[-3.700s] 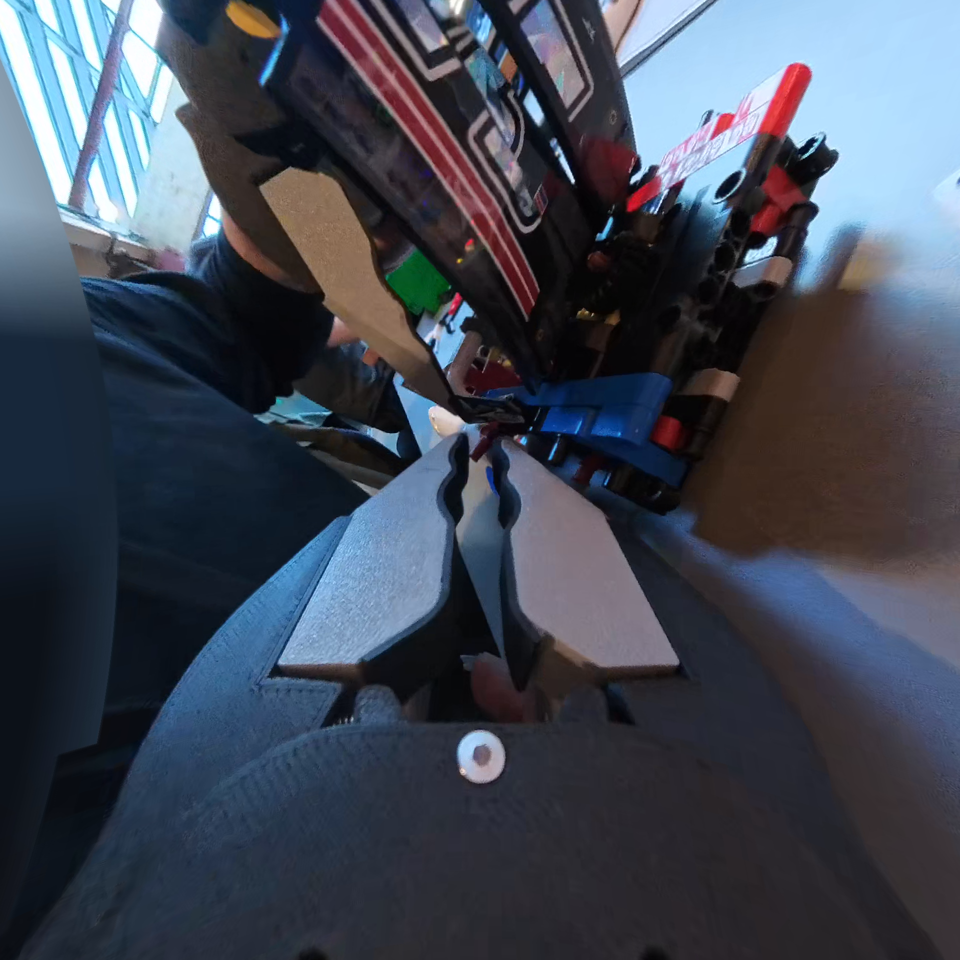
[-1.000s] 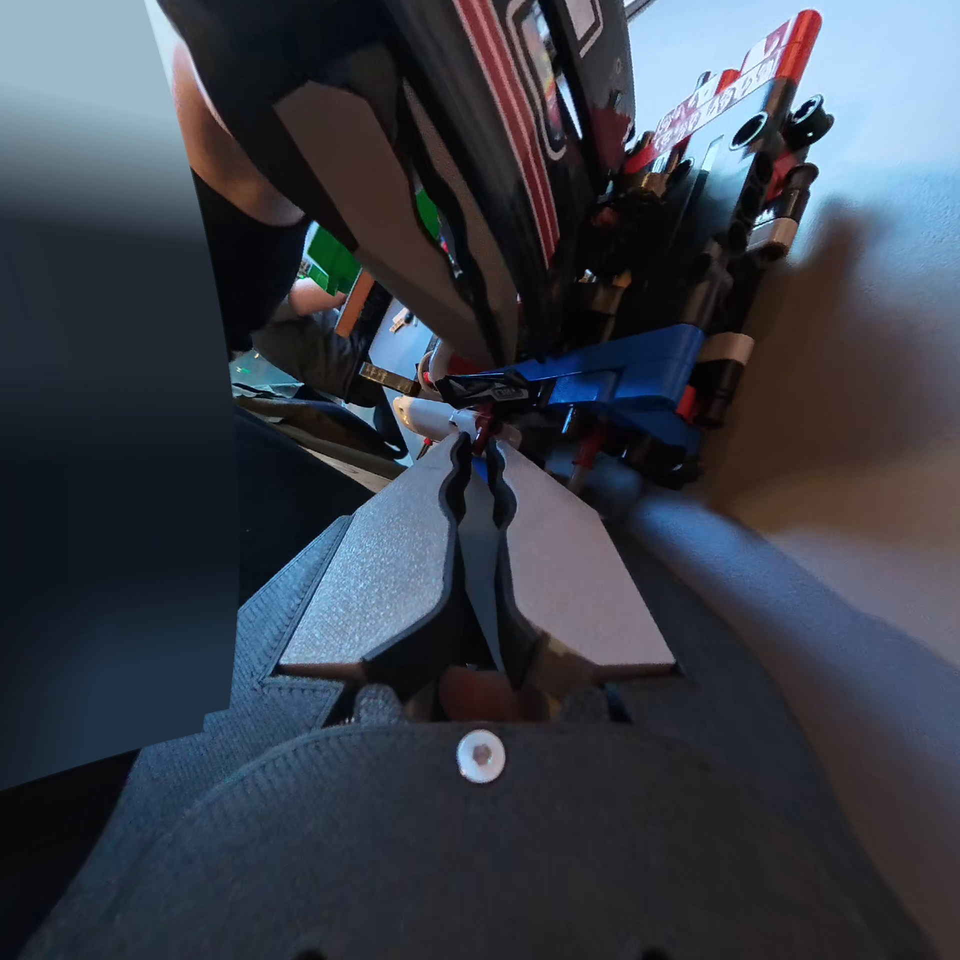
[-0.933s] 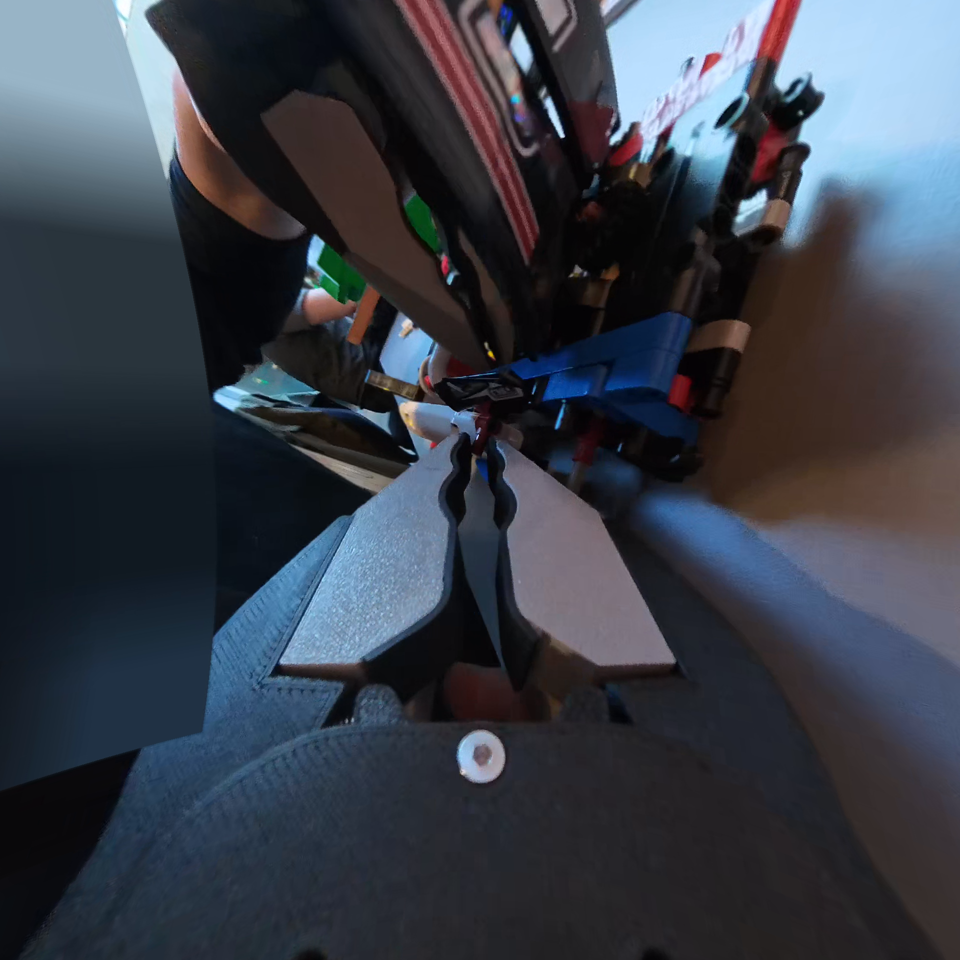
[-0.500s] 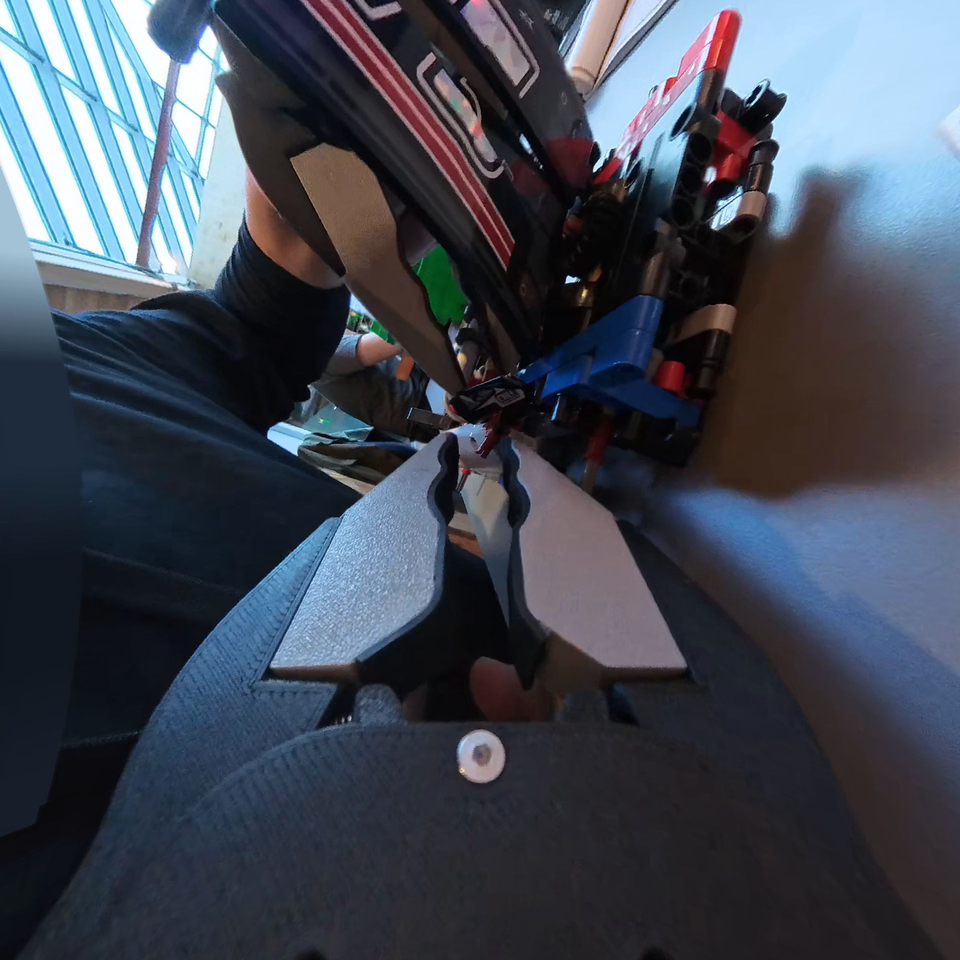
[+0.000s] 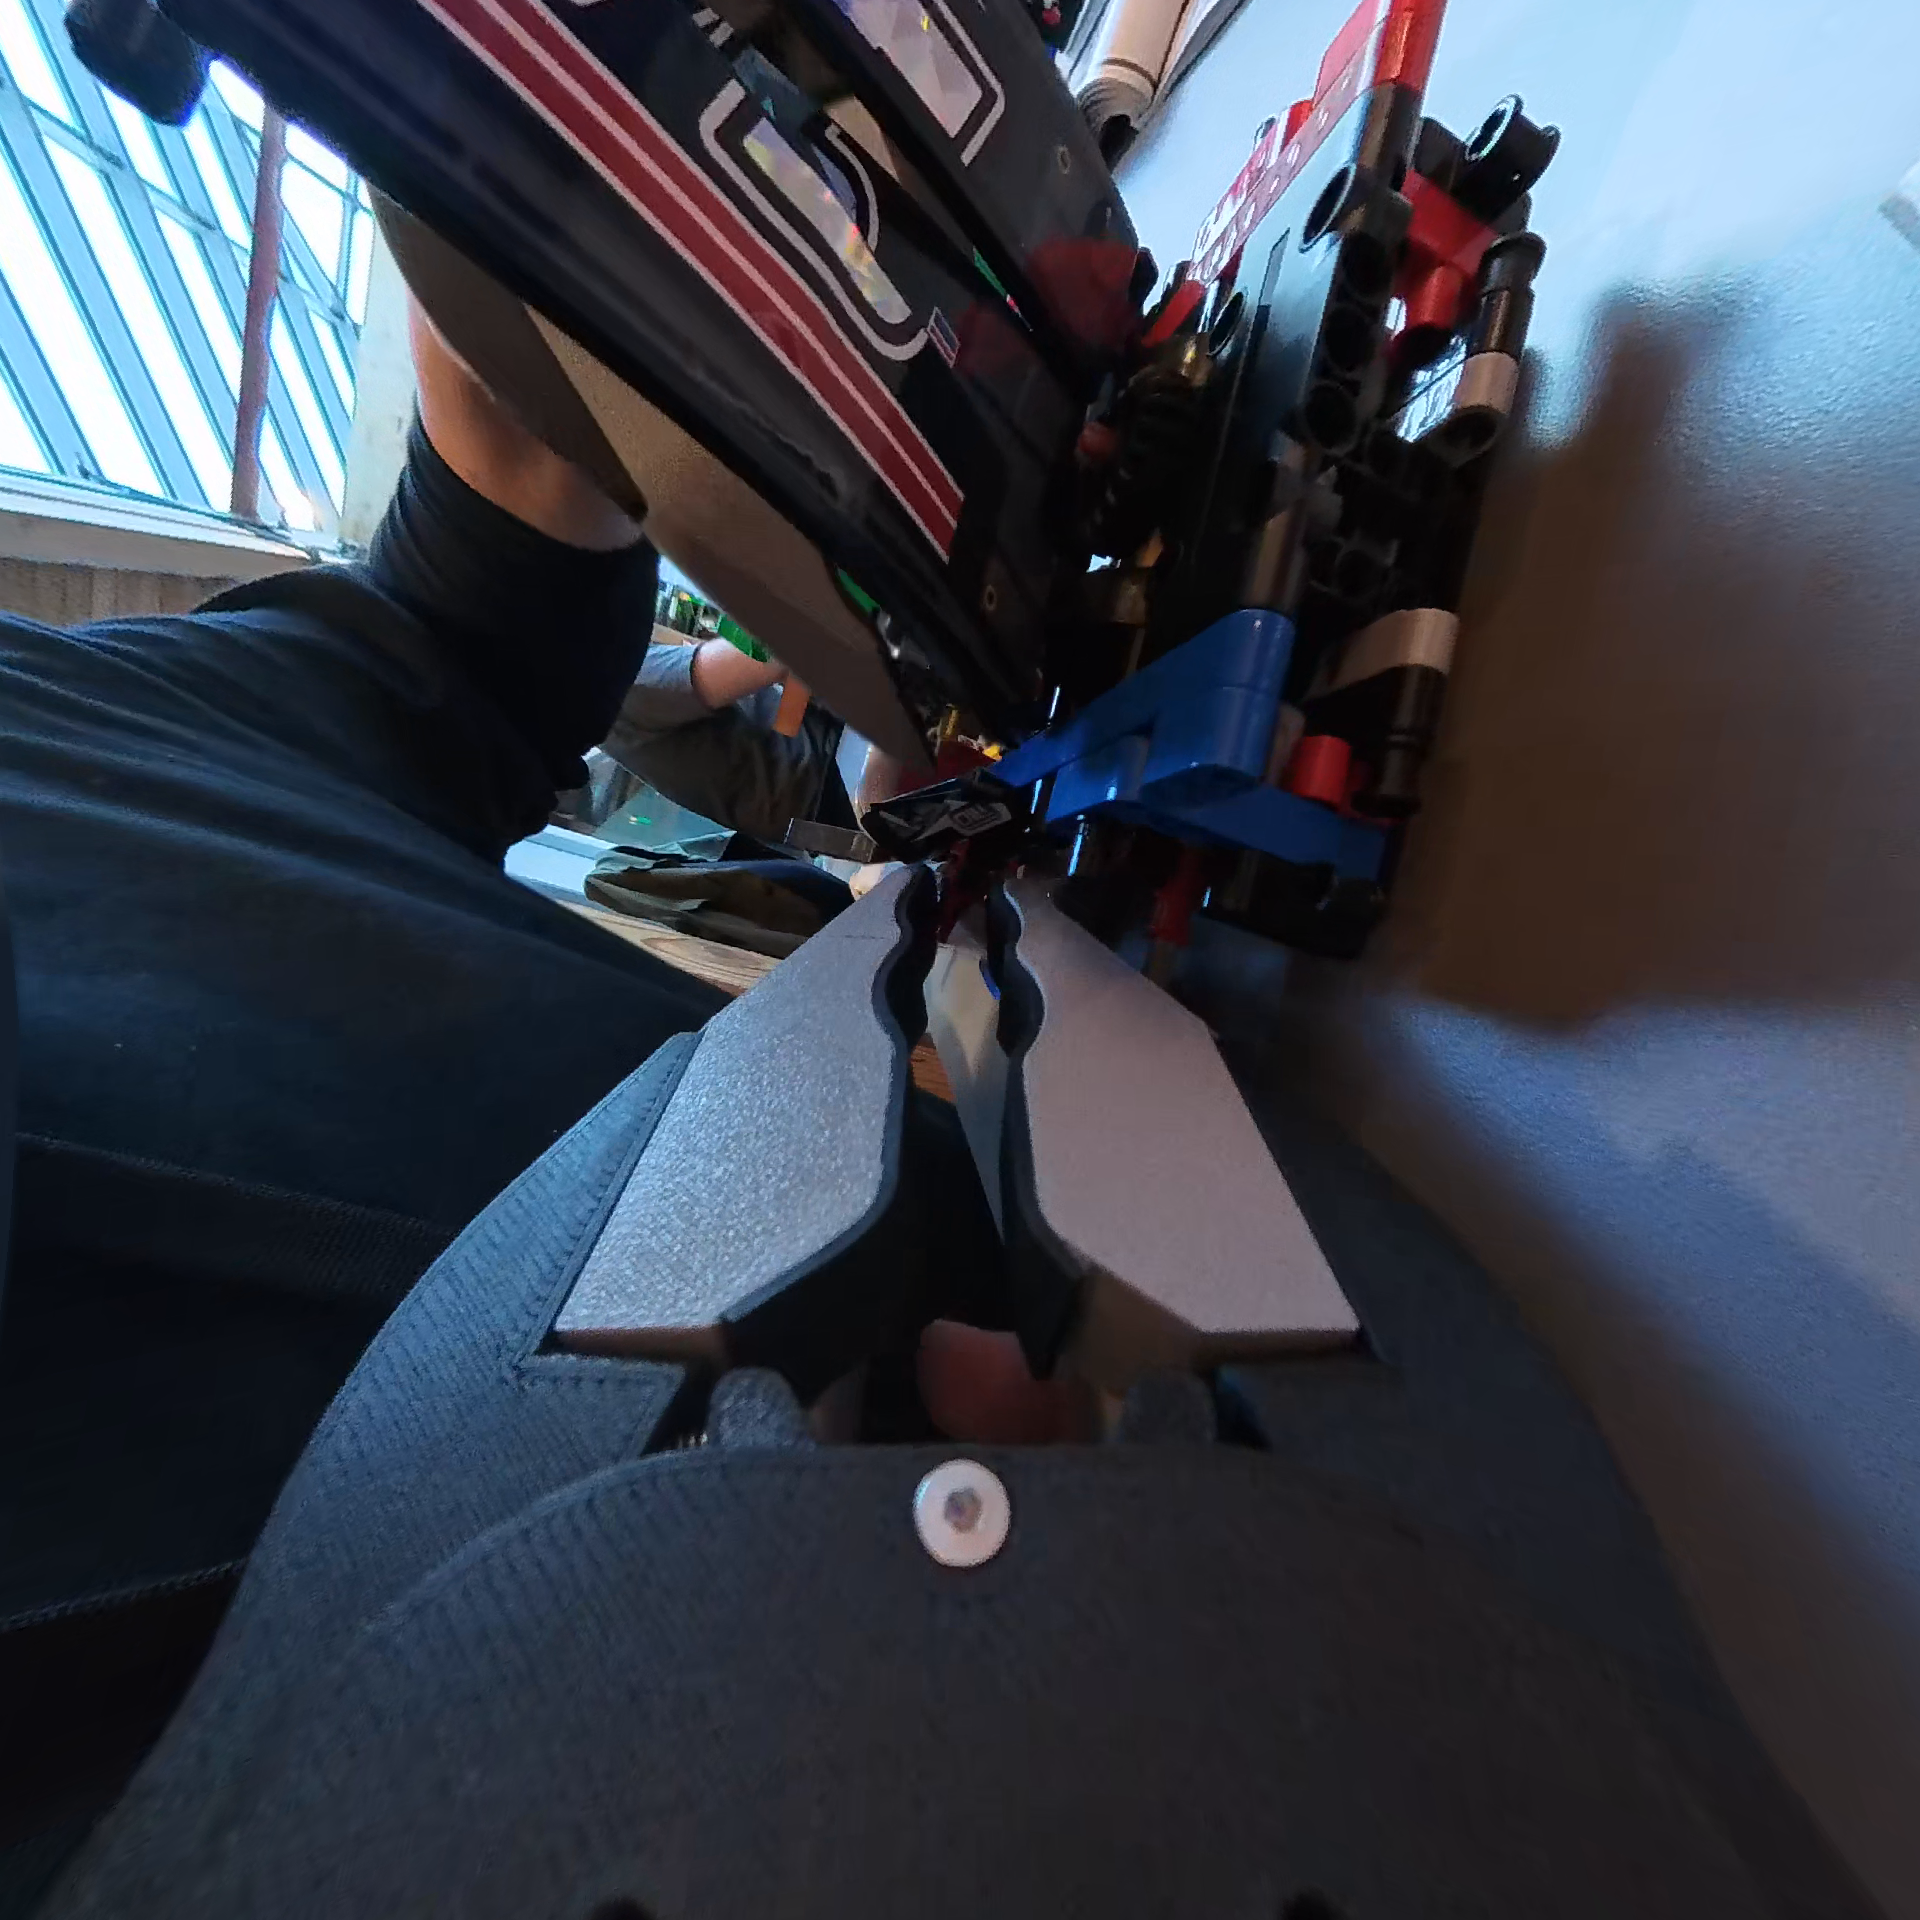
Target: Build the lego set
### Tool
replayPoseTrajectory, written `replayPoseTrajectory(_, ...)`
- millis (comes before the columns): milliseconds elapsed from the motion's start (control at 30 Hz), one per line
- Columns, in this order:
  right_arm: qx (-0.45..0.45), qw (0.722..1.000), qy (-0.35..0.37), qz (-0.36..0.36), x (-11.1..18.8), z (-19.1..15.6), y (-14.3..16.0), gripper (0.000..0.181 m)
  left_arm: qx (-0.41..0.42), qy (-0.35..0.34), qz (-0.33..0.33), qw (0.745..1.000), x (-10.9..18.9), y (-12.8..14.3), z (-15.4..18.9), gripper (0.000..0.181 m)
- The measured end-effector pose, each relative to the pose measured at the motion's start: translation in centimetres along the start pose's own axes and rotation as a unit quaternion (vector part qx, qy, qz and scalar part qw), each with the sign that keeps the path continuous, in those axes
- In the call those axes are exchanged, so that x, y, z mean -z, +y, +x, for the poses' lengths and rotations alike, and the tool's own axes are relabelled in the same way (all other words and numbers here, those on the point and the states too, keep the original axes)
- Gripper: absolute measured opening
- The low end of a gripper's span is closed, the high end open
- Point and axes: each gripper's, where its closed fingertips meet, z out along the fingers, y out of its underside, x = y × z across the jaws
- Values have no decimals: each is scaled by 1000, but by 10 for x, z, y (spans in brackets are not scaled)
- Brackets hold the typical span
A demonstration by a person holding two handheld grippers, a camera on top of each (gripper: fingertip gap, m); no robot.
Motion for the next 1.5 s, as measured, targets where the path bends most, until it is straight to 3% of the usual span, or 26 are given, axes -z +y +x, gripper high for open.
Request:
replayPoseTrajectory(500, 18, 1000, -2, -4, -1, -3, 0, 5, -5, 50, 11, 999, 0, 0, 5, 0)
replayPoseTrajectory(1367, 46, 998, 33, 5, -2, 2, -3, 4, -33, 15, 40, 999, -2, -1, 4, 0)
replayPoseTrajectory(1500, 35, 998, 33, 32, 0, 4, -9, 5, -21, 10, 53, 998, 2, -5, 0, 0)
